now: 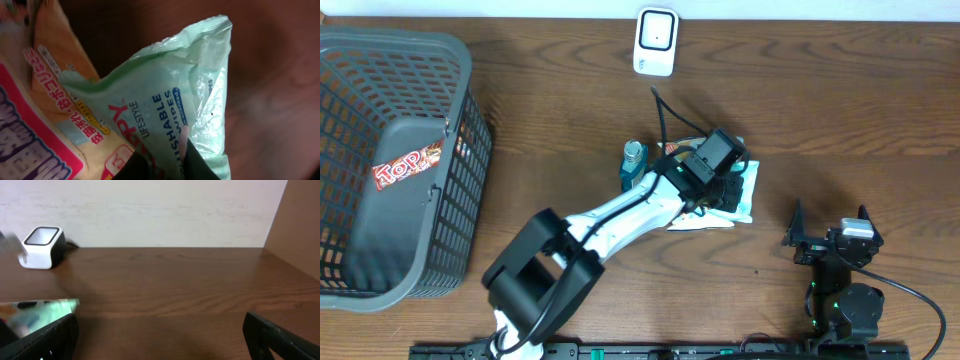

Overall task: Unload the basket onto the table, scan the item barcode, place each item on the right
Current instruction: 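Place the green pack right of the orange pack and release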

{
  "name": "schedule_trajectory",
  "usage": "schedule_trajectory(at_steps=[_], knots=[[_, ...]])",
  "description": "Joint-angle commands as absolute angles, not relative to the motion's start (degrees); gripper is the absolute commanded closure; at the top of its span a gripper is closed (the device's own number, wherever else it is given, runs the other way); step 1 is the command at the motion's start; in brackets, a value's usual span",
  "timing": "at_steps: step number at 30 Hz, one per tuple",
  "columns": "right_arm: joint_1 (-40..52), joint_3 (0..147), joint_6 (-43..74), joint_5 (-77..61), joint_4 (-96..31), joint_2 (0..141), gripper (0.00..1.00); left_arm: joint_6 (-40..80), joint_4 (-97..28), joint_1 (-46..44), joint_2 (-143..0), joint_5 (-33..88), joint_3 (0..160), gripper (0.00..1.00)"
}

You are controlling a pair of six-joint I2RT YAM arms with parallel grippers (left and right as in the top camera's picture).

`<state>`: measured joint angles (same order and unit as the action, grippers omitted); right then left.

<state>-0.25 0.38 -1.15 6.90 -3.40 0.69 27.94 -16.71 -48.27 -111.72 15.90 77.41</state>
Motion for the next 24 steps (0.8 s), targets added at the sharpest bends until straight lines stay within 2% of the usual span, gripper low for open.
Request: schedule_trajectory(at_steps=[1,2,9,17,24], knots=[[0.03,0.32,-2.00,6.94,-3.62,0.38,0.01,26.61,-16.58,-48.62,-113.95,12.27,77.36,0.83],[0.03,0.32,-2.00,6.94,-3.62,0.38,0.01,26.61,-16.58,-48.62,-114.13,11.92,77.36,0.75],[0.03,0.32,-2.00,6.94,-3.62,0.38,0.01,26.59,-16.64,-48.62,-111.11,10.96,78.06,0.45],[0.05,0.32,-2.00,6.94,-3.62,0.38,0.01,21.69,-17.74,-48.62,-101.38,10.76,78.78,0.43],[0.03,0.32,-2.00,6.94,-3.62,0.38,0.01,15.59,-23.40,-48.62,-86.04,-2.70,78.78,0.40]])
